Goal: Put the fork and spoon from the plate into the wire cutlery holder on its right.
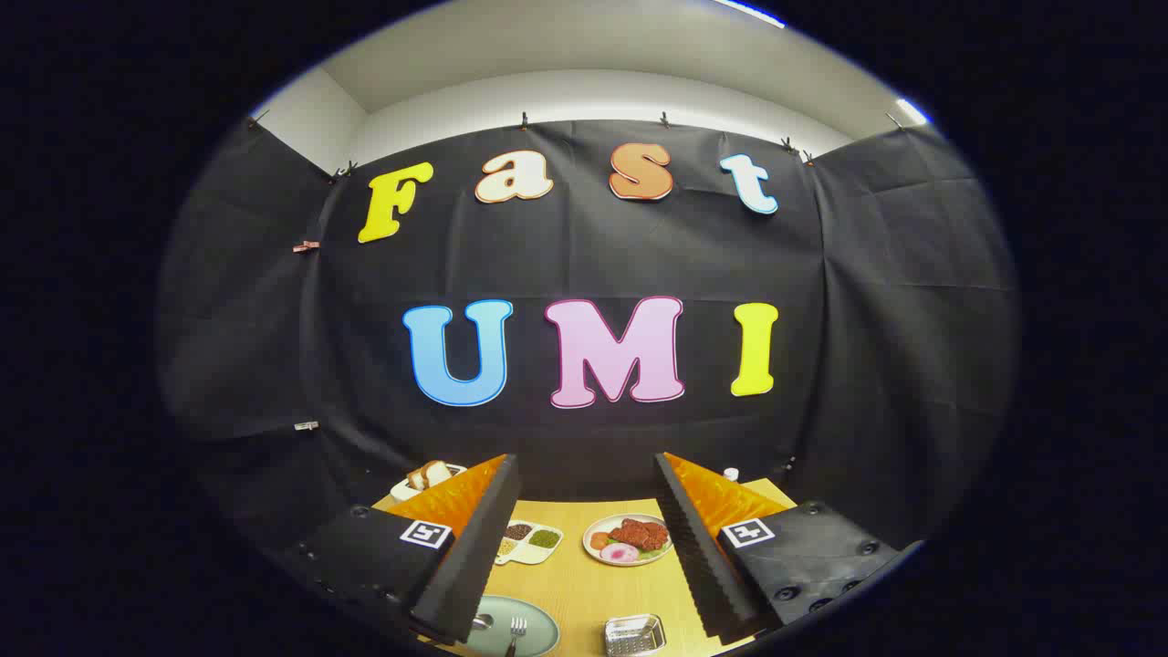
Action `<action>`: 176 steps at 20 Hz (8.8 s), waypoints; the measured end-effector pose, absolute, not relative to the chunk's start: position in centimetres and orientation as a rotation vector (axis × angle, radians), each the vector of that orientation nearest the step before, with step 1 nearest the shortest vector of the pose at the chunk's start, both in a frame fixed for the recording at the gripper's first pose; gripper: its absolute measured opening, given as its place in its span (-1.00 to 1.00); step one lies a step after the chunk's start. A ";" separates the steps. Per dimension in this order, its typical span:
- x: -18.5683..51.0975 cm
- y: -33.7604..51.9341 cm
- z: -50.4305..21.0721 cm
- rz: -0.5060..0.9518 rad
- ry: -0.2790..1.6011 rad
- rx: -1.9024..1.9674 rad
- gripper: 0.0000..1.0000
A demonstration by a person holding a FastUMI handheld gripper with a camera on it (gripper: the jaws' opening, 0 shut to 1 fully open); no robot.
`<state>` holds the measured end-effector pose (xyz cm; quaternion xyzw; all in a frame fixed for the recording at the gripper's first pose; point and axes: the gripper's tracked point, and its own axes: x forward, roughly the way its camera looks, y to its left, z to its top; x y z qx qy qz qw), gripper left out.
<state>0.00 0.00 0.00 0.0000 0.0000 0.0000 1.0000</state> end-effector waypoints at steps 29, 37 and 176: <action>-3.0 6.7 -16.4 0.022 0.365 -0.031 0.85; -5.6 11.1 -29.4 0.163 0.757 -0.059 0.85; -8.0 18.1 -46.5 0.040 1.530 0.208 -0.75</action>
